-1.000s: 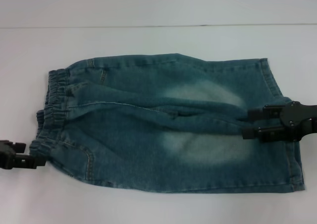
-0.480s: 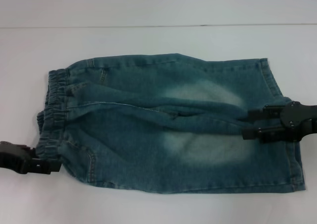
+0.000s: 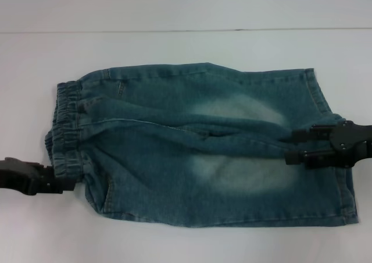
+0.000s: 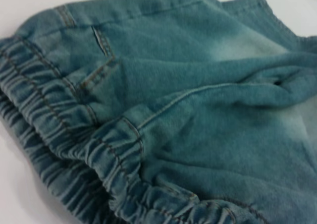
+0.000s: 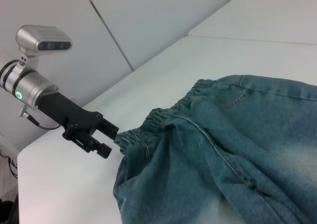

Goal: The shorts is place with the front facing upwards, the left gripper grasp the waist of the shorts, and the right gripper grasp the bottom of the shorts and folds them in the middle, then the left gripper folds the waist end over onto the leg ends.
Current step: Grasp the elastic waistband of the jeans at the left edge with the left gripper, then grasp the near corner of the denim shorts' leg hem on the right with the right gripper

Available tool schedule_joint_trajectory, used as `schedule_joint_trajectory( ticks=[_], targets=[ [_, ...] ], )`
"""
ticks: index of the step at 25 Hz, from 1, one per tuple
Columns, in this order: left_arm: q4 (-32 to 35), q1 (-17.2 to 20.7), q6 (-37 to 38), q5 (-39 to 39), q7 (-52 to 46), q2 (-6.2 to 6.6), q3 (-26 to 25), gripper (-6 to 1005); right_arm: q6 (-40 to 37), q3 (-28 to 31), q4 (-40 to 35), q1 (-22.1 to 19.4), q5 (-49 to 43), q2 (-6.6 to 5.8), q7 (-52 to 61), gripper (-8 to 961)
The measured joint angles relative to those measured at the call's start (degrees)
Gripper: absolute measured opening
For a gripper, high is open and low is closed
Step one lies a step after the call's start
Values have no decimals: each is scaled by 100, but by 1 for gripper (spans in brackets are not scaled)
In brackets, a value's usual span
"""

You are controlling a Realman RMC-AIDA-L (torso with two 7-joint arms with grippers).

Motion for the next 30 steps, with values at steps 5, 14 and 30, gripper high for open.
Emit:
schedule_joint_trajectory(
  ticks=[5,14,30],
  targets=[
    [-44,-1,-254,-12,1,-44,-37,661,35,0,53,26,0,0,-11,850],
    [-87,-1,-524,-14,52,-161,-21,354,52,0,55,33,-1,0,-15,851],
    [-62,22,-121,-434,251,-85,-47,50,77,0,82,59,22,-47,107,850]
  ],
)
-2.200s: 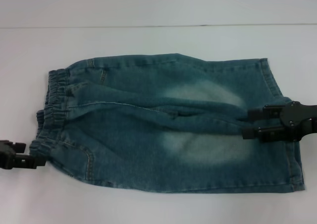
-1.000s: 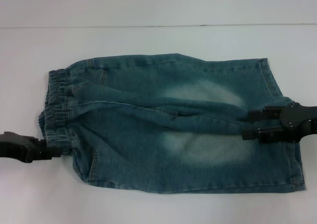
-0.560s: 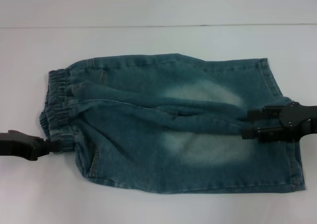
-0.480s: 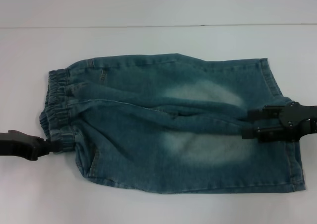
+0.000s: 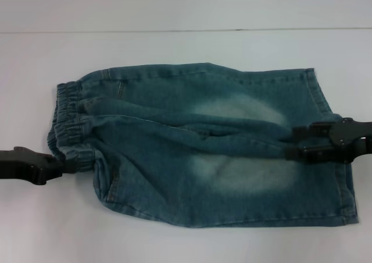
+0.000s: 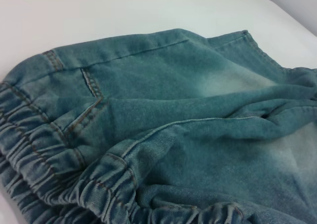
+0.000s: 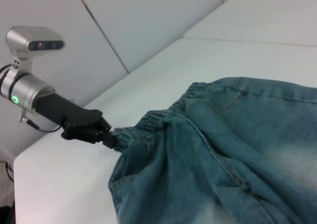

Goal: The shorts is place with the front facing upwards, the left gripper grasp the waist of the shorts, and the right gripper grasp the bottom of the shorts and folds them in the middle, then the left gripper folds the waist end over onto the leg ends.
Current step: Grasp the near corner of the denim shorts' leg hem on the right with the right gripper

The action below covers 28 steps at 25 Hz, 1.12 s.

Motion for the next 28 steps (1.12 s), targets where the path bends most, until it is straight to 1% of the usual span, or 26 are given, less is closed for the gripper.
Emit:
schedule_joint_trajectory(
  ticks=[2,3,5,6,8,10,14,17,20,24,28],
  targets=[
    [2,-27,67,-2,-28,25,-1,49,-39,-11,-30,33,-16,-73,236,850],
    [2,-32,81,-3,-32,28,-1,48,-64,-35,-51,60,-34,-131,399,851],
    [3,-64,131,-4,-48,38,-6,47,-216,-127,-87,115,-83,-271,700,851],
    [4,-78,148,-5,-55,43,-10,47,-345,-201,-126,145,-96,-367,882,851],
    [6,-102,156,-6,-71,58,-15,46,-581,-405,-284,169,-137,-513,1162,851],
    [7,-130,158,-6,-83,79,-18,45,-780,-583,-571,176,-308,-591,1409,851],
    [8,-167,157,-7,-105,87,-19,45,-1057,-651,-1052,245,-1074,-615,1734,851],
    [-4,-179,118,-7,-107,88,-16,45,-1256,-653,-1120,388,-1793,-614,1802,851],
    [-22,-194,104,-7,-109,89,-7,45,-1305,-655,-1123,507,-2347,-575,1820,851],
    [-21,-199,112,-7,-116,88,-5,44,-1275,-694,-1099,583,-2645,-544,1842,850],
    [-13,-193,107,-7,-120,86,-9,44,-1212,-926,-1083,588,-2673,-540,1944,850]
  ],
)
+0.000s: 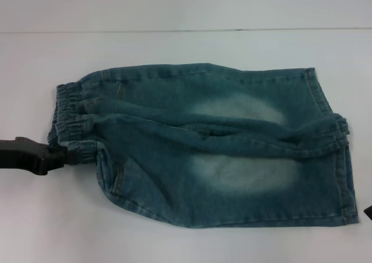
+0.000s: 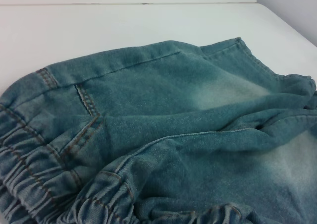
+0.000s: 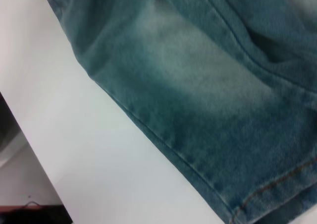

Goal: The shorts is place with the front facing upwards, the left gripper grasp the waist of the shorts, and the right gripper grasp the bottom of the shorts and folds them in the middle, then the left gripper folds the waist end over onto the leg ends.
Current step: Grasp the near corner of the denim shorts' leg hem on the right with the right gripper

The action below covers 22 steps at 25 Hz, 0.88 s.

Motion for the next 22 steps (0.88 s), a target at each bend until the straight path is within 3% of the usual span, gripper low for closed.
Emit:
schedule_joint_trajectory(
  ticks=[4,22],
  targets=[
    [-6,17,-29,3,-1,-6,-1,44,72,-260,24,2,-63,35,126,850],
    [5,47,-47,-2,-1,-17,-71,45,518,-460,145,78,-383,465,196,843]
  ],
)
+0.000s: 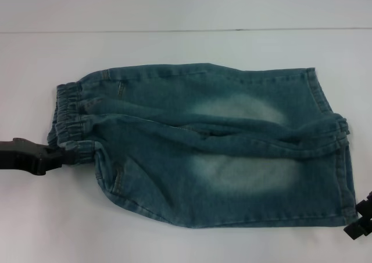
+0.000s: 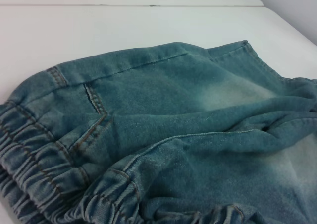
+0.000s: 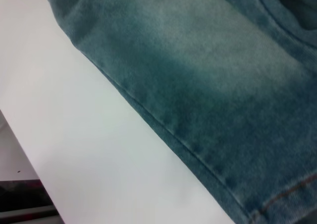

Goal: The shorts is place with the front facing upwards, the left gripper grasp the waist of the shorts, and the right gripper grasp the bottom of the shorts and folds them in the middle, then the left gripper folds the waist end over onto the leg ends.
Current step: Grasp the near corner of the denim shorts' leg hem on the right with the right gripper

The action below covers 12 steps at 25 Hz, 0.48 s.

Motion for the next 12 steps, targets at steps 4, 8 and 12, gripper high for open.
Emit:
schedule_joint_trajectory(
  ticks=[4,8,12],
  targets=[
    [-4,0,-5,-8,0,-1,0,45,137,-12,108,28,11,22,-29,836],
    [-12,2,-7,-13,0,-1,0,45,203,16,151,62,61,44,-87,828],
    [-19,6,-7,-15,0,-8,0,45,233,36,161,78,64,107,-154,725]
  ],
)
